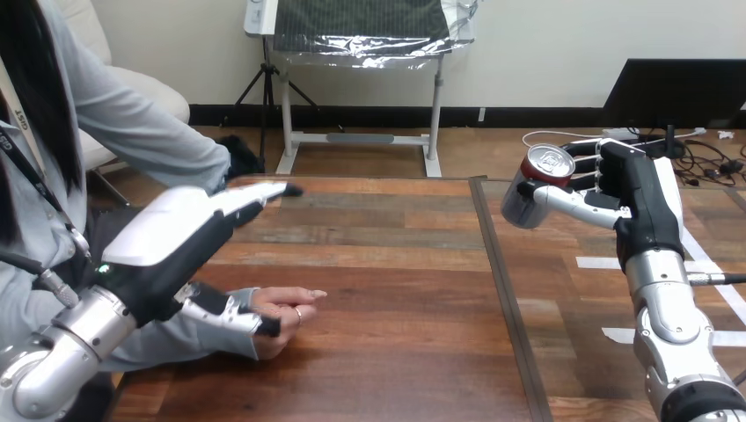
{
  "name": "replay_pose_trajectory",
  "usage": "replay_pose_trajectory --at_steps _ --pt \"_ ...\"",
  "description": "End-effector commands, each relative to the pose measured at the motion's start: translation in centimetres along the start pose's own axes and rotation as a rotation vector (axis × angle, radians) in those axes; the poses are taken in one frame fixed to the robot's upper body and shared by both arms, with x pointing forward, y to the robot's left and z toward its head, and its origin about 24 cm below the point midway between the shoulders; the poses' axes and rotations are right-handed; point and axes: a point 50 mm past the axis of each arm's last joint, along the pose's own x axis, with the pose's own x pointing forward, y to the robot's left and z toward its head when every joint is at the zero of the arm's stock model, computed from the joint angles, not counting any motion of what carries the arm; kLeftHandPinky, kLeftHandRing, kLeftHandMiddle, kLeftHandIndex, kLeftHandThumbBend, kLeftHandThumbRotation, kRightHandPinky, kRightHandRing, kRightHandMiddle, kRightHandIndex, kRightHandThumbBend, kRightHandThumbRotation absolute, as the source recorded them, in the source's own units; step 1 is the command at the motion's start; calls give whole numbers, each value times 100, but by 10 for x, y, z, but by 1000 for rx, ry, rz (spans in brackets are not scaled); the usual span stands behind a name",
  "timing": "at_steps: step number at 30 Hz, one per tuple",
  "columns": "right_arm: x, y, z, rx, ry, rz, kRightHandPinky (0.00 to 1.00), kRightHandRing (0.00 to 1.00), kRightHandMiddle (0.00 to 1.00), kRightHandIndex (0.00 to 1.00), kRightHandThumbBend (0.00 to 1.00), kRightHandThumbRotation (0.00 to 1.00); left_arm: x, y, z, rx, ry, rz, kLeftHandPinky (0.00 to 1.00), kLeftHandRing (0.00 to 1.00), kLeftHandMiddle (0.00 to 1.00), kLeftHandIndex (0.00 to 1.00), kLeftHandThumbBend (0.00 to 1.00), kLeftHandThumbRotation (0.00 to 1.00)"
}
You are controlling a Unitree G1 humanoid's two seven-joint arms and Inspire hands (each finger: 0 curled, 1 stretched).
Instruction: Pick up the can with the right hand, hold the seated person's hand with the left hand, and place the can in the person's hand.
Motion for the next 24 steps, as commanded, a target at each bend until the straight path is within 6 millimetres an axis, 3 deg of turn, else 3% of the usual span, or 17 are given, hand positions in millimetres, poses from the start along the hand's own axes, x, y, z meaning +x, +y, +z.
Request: replay_pose_trajectory --at_steps 1,24 --pt "14 -8 32 27 -148 -36 40 45 50 52 75 0 14 21 -3 67 -5 14 81 88 89 88 100 16" --pt "10 -11 28 26 -139 -41 41 46 50 52 75 0 16 14 -24 95 114 -170 82 87 87 86 100 13"
